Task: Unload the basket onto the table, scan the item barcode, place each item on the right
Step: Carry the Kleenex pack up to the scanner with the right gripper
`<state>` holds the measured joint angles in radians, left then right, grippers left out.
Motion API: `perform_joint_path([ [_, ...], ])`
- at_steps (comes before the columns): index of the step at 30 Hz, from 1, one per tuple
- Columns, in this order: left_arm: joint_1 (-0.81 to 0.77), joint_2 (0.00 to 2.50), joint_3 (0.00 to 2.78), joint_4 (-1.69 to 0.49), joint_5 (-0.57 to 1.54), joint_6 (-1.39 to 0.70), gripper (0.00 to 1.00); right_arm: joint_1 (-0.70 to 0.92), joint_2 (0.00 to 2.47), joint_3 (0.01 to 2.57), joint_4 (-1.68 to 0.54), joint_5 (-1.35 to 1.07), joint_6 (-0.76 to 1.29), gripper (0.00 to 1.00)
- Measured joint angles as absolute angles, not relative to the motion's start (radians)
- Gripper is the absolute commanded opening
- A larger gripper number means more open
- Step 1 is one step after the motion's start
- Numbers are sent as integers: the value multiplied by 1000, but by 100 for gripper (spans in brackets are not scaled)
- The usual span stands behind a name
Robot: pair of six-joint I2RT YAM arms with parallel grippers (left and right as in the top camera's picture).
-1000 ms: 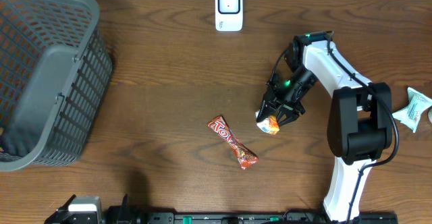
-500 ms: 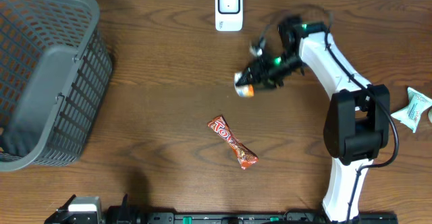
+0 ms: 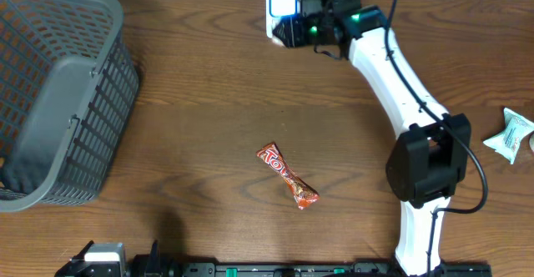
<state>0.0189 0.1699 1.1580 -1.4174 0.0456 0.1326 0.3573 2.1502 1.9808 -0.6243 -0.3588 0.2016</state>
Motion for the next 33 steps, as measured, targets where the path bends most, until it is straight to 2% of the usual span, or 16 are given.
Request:
perform_joint_path([
  [8, 19, 170, 1158, -1418, 46, 133, 98, 415, 2211, 1982, -240, -55, 173, 38],
  [17, 19, 170, 1158, -1417, 46, 133, 98, 398, 2437, 1982, 162, 54, 171, 43],
  [23, 19, 170, 1158, -1418, 46, 133, 98, 385, 2558, 1982, 236, 102, 170, 42],
  [28, 19, 170, 1158, -1418, 46, 133, 98, 387, 2558, 1986, 228, 114, 171, 43],
  [33, 19, 170, 1158, -1418, 46, 133, 98, 387, 2547, 2009, 145, 116, 171, 38],
])
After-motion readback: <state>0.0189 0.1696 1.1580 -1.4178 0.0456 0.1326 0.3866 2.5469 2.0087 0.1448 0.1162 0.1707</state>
